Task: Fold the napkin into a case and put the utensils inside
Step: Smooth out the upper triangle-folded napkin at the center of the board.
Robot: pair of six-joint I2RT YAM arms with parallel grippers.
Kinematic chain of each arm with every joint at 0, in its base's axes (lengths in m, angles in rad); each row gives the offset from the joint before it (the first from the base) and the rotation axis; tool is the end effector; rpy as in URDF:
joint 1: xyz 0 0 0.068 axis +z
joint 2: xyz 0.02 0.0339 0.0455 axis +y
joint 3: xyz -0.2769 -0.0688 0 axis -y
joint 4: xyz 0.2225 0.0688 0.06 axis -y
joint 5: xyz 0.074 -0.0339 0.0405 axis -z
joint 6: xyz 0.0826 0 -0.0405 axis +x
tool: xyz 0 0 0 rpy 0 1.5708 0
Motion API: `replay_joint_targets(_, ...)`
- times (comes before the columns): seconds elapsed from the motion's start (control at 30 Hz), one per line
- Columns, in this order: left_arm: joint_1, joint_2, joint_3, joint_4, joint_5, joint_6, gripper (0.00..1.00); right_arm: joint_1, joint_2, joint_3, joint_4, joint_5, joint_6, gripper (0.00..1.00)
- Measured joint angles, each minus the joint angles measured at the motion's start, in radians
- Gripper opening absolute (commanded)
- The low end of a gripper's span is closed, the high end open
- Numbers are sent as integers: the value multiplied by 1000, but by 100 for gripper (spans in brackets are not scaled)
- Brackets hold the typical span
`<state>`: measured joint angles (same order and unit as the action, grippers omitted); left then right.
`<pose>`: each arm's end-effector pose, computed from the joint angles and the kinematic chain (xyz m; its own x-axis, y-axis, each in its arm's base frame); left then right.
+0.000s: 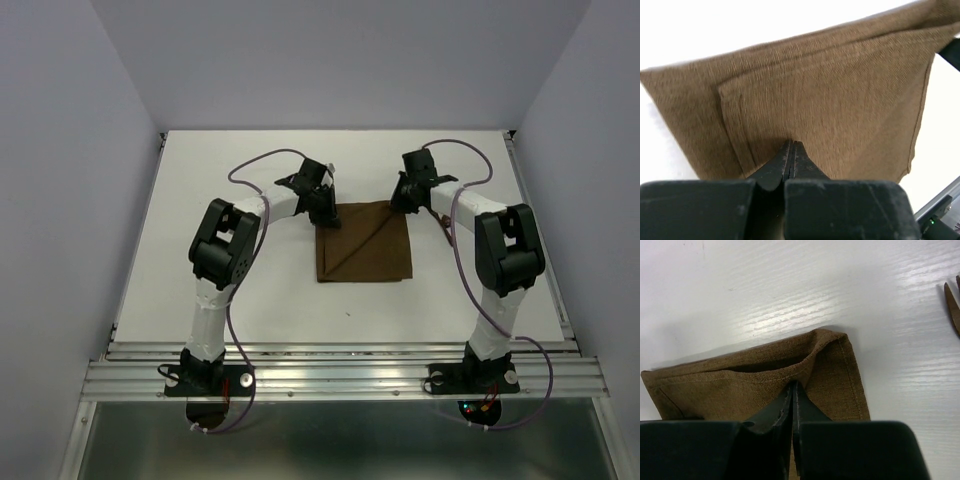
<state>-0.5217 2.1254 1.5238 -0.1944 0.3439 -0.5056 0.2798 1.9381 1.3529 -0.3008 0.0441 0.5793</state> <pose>0.4104 -0.2680 0.1640 -0.8683 -0.0268 -0.4954 0.2893 0.7837 -0.5496 0.4211 0.1172 0.1778 -0.7593 0.3508 -0.5480 0.1991 0.9271 0.3177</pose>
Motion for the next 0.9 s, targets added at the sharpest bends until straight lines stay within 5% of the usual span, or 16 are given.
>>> replay_joint_targets(0.9,0,66,127,-39,-31,31,0,35,25,80,-28,6,-1,8)
